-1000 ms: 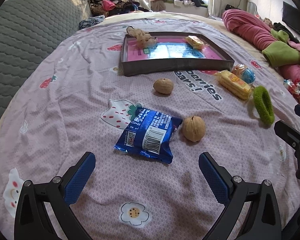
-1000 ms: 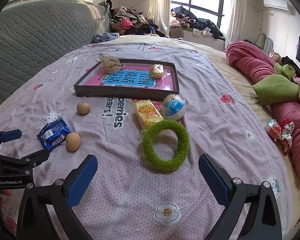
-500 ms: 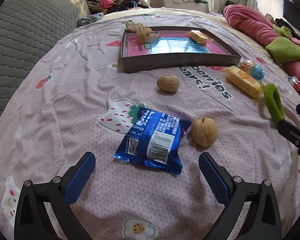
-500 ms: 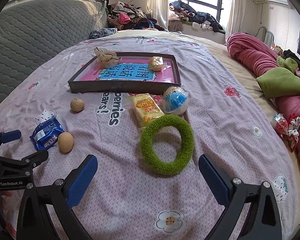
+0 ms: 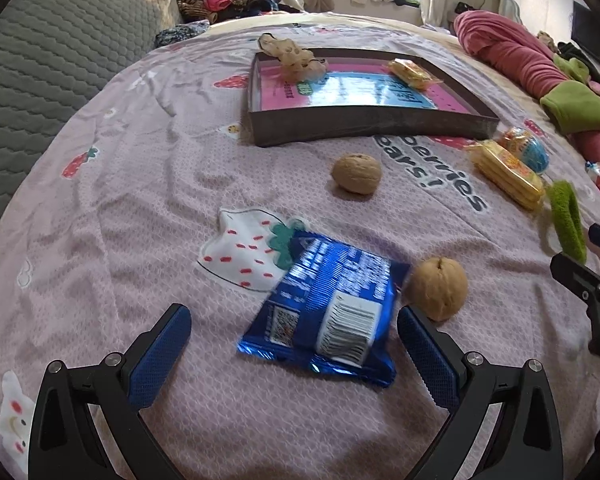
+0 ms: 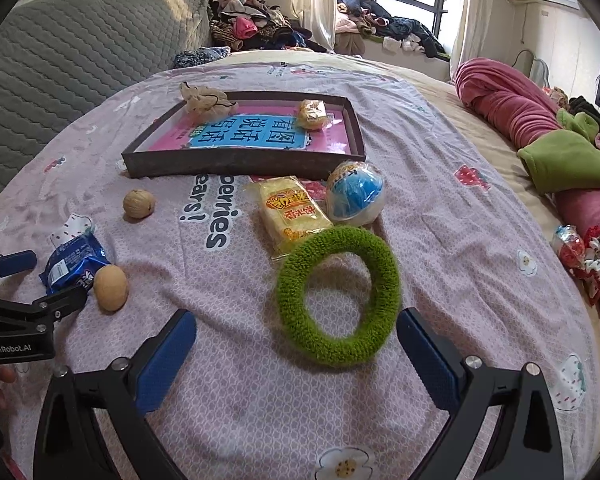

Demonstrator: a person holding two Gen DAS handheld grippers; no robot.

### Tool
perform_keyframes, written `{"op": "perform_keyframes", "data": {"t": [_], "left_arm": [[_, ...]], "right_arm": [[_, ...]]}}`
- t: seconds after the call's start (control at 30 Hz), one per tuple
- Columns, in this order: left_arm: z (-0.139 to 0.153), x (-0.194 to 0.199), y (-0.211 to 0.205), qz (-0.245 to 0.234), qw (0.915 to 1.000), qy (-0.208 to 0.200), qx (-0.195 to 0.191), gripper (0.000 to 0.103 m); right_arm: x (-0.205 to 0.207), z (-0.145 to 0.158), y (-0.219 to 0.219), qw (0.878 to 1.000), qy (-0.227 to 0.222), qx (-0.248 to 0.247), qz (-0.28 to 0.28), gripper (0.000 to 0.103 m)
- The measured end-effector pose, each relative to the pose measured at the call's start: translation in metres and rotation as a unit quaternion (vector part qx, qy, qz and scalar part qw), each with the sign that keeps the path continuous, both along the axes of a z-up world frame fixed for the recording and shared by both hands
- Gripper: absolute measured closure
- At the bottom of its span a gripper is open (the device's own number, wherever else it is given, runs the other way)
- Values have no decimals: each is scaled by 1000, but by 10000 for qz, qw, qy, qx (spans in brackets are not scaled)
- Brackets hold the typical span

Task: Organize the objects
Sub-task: 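Move left tool toward blue snack packet while right tool approaches green fuzzy ring, then close left tool on blue packet while right tool grasps green ring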

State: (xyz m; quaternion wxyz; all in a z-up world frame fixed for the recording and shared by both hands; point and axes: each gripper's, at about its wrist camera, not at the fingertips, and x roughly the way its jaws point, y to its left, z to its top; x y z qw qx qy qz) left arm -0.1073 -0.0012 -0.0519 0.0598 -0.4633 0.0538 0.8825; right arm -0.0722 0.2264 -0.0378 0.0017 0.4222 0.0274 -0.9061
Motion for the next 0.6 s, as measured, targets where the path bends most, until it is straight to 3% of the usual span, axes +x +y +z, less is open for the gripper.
{"op": "perform_keyframes", "data": {"t": [0.3,0.4,0.47,0.57,0.6], "left_arm": [[-10,-12,1,-105,9998,-99,119,0],[-11,-15,2,-128,9997,-105,180,0],[-10,-15,4,-173,9996,-84,221,2],[-9,-14,7,-254,9993,-92,261,12],[-8,-13,8,-285,9992,-86,264,14]], "right_arm": [[-18,-10,4,9998,-73,110,-137,18],[-23,-13,2,9993,-81,326,-167,29],[-24,-14,1,9993,-76,355,-127,48],[-25,-17,2,9998,-169,131,-53,67],[-25,-17,0,9998,-175,119,-39,69]]}}
